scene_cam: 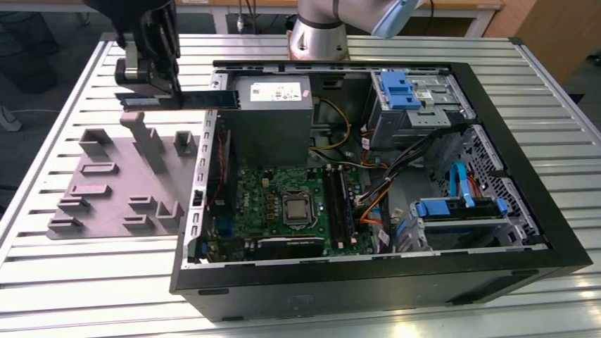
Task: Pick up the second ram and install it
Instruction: 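Pick up the second ram and move it above second insertion slot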
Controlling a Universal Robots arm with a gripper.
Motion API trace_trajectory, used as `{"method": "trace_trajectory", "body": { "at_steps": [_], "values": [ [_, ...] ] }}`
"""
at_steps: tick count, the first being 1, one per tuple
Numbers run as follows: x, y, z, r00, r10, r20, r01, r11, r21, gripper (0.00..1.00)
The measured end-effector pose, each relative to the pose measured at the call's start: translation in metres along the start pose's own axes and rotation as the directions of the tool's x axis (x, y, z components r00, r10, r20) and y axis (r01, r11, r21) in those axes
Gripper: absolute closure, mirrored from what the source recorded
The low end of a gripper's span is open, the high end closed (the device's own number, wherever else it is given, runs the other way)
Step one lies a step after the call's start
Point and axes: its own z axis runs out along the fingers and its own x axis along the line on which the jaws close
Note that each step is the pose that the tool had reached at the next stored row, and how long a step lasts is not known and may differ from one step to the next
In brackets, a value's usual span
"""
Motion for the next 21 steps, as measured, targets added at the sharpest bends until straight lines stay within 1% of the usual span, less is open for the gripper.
{"method": "trace_trajectory", "body": {
  "at_steps": [8,21],
  "values": [
    [-0.0002,-0.0168,-0.0004,1.0000,0.000,-0.0001,0.000,1.0000,-0.0001,0.86],
    [-0.0004,-0.0475,-0.0010,1.0000,0.000,-0.0001,0.000,1.0000,0.0000,0.86]
  ]
}}
